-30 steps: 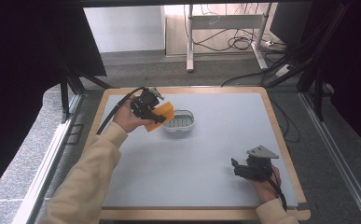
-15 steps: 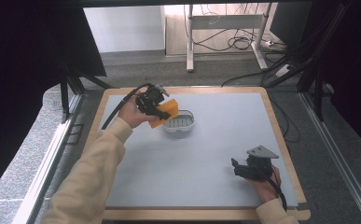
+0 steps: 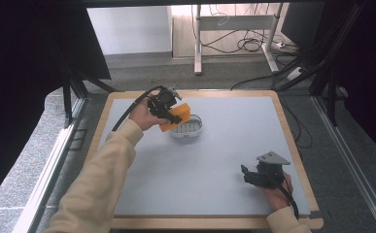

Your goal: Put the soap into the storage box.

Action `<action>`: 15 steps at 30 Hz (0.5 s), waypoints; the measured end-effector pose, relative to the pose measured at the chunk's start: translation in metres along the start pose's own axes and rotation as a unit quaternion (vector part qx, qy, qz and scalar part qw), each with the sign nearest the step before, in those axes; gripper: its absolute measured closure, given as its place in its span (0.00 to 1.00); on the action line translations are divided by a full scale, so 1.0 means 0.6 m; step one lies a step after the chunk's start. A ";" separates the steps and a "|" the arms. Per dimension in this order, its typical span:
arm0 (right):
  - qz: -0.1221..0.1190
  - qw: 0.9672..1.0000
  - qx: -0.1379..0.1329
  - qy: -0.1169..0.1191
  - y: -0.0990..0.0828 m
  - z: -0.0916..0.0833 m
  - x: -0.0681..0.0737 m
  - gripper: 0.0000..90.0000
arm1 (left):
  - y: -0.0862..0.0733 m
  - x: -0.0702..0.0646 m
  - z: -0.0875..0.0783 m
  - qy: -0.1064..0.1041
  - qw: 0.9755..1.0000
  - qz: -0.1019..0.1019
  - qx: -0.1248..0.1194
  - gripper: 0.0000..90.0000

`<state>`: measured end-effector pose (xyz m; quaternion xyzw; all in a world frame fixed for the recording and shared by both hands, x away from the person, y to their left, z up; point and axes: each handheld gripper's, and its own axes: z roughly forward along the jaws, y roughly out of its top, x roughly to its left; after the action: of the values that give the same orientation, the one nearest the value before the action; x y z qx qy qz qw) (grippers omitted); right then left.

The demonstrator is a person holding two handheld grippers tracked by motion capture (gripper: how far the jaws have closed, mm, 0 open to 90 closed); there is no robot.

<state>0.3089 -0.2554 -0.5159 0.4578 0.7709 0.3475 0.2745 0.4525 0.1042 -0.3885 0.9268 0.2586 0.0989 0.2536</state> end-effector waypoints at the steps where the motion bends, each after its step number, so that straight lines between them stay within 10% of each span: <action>1: 0.000 1.000 0.000 0.000 0.000 0.000 0.000 0.18 | 0.002 0.000 0.002 0.000 1.000 0.000 0.000 0.69; 15: -0.003 1.000 0.001 -0.001 0.000 0.001 0.000 0.18 | 0.020 -0.002 0.022 -0.013 1.000 0.018 0.001 0.69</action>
<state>0.3091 -0.2554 -0.5162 0.4564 0.7722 0.3453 0.2759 0.4606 0.0890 -0.3932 0.9327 0.2388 0.0914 0.2543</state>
